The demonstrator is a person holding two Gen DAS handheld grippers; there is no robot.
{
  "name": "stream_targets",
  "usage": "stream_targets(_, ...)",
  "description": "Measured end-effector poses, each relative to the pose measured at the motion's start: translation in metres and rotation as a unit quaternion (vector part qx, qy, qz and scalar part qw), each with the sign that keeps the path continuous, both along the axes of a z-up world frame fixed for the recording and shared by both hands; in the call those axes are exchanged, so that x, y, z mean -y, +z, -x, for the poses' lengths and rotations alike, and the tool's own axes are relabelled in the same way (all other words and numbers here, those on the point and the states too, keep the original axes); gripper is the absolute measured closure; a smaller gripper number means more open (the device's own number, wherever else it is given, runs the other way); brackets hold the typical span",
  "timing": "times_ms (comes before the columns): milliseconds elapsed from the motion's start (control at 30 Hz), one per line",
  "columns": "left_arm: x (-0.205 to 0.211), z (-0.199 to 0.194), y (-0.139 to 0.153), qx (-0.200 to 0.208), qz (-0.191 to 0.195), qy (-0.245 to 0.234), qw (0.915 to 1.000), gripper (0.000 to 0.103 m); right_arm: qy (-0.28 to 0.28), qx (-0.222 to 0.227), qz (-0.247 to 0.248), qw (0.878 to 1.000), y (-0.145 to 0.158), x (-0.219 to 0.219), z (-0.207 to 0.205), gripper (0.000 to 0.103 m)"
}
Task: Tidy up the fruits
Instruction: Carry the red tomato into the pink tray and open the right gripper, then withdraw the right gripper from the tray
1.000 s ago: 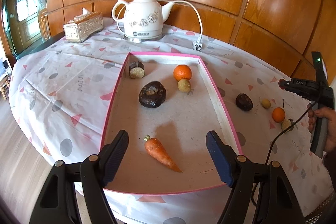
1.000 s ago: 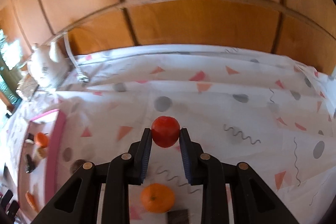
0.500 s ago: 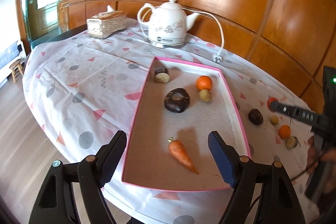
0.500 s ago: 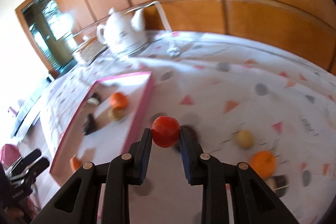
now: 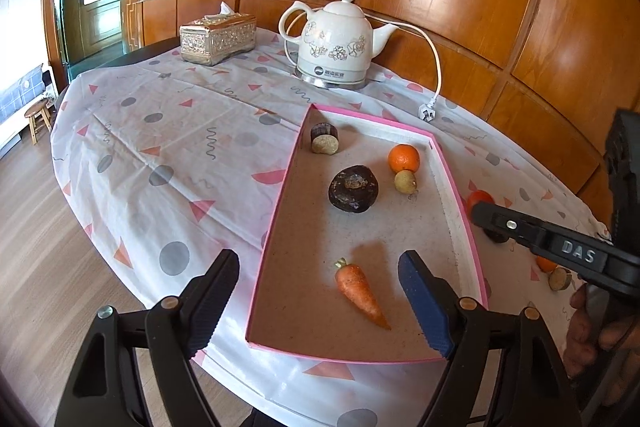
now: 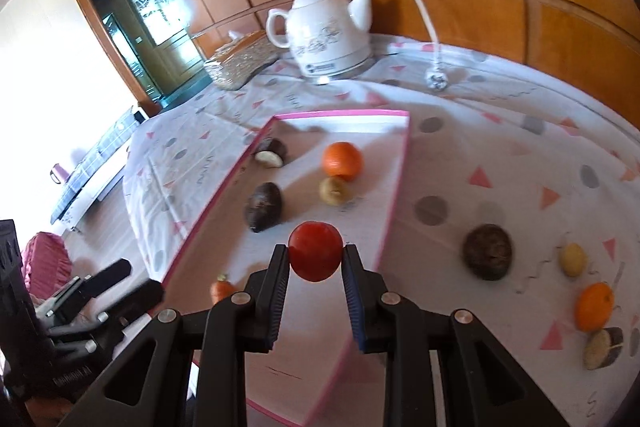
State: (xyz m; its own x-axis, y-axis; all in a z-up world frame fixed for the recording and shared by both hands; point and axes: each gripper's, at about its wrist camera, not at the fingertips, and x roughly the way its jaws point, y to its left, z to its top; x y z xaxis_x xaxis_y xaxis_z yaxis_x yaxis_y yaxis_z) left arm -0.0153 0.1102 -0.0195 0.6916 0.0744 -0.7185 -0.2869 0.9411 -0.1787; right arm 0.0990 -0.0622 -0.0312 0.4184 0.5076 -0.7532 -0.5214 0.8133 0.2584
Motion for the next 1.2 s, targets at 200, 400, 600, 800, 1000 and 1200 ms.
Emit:
stream_targets(200, 0.0, 0.001, 0.0, 0.002, 0.0, -0.004, 1.0, 0.021, -0.005, -0.008, 0.016, 1.0, -0.008, -0.017, -0.004, 0.066)
stream_targets(400, 0.001, 0.001, 0.0, 0.003, 0.003, -0.006, 1.0, 0.021, -0.026, -0.017, 0.015, 0.999, -0.013, -0.005, 0.002, 0.064)
stream_targets(600, 0.006, -0.001, -0.001, 0.001, 0.0, -0.016, 0.9999, 0.021, -0.068, 0.004, 0.016, 0.998, -0.006, 0.023, 0.015, 0.064)
stream_targets(800, 0.013, -0.003, -0.002, -0.002, -0.003, -0.03, 0.9996, 0.021, -0.121, 0.022, 0.03, 0.992, -0.007, 0.056, 0.029, 0.064)
stream_targets(1000, 0.024, -0.006, -0.002, -0.003, -0.011, -0.05, 0.9987, 0.021, -0.179, 0.027, 0.043, 0.983, -0.012, 0.097, 0.041, 0.064)
stream_targets(1200, 0.035, -0.008, -0.003, -0.005, -0.013, -0.07, 0.9975, 0.021, -0.244, 0.034, 0.06, 0.967, -0.019, 0.142, 0.057, 0.064)
